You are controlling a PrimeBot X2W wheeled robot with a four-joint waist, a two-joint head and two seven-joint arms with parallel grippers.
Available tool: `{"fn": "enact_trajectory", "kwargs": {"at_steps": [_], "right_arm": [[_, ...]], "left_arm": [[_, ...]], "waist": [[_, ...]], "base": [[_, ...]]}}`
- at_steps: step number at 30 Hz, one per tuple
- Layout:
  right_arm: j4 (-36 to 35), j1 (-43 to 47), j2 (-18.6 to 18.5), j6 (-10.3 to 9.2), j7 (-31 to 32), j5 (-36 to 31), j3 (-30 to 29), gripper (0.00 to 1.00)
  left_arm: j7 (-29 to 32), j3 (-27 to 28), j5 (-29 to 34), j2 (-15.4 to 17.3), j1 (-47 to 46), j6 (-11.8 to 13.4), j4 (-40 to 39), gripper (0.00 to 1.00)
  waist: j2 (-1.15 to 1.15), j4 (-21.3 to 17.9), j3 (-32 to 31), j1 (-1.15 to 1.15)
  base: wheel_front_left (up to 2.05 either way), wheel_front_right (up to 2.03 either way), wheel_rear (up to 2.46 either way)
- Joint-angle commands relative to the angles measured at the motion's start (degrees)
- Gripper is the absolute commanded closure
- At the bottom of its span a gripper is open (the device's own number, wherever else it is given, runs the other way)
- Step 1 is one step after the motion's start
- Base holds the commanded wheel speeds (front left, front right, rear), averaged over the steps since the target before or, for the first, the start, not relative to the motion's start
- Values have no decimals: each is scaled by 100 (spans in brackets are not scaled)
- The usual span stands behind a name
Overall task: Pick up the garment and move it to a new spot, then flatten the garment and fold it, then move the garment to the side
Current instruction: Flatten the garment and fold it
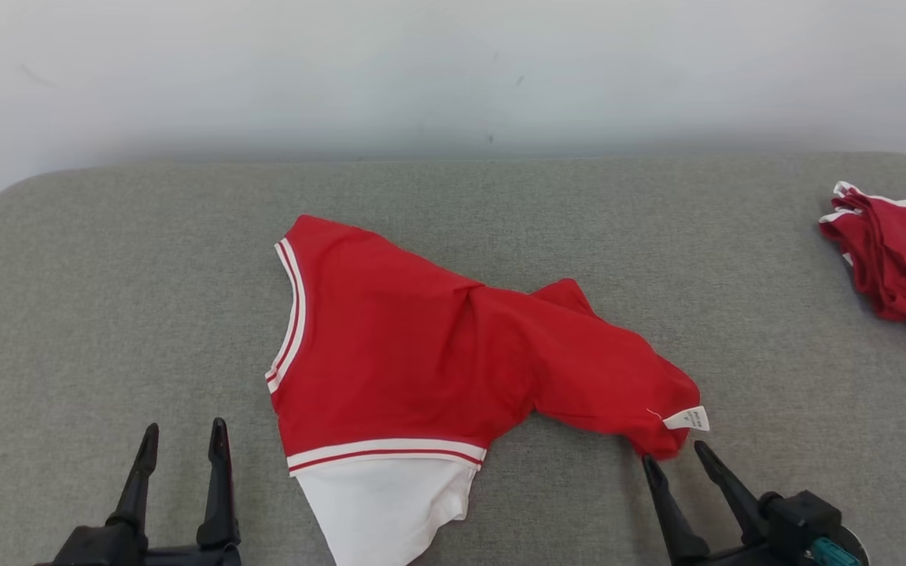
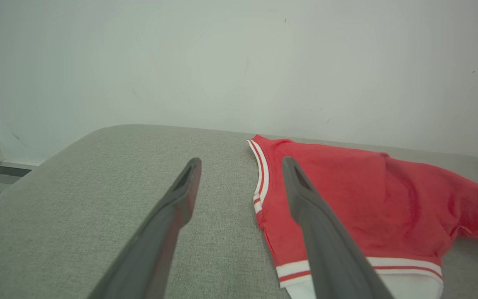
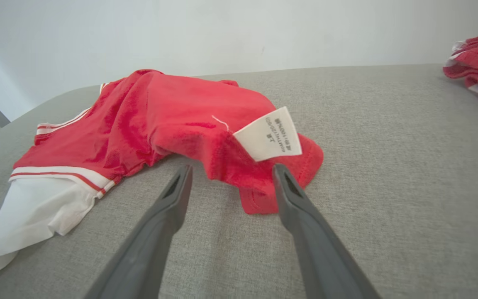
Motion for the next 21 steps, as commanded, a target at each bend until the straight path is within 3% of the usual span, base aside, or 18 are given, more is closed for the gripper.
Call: {"fn": "enact_trajectory", "kwargs": {"at_steps": [1,9,21], "right_arm": [[-171,142,7,-15,-28,29,-90,0],[-1014,522,181,-15,-31,-64,-938,0],[-1366,1005,465,-15,-22,-242,-1665,0]], "left_arm": [[-17,59,38,-1,107,13,-13,0],[-17,182,130,-1,170,-22,-60,0],[-17,261,157,-1,625,13,-188,0]], "waist": [[0,-77,-40,0],[0,-269,-178,0],[0,-377,-498,0]], "base": [[0,0,0],[0,0,0],[0,0,0]]}}
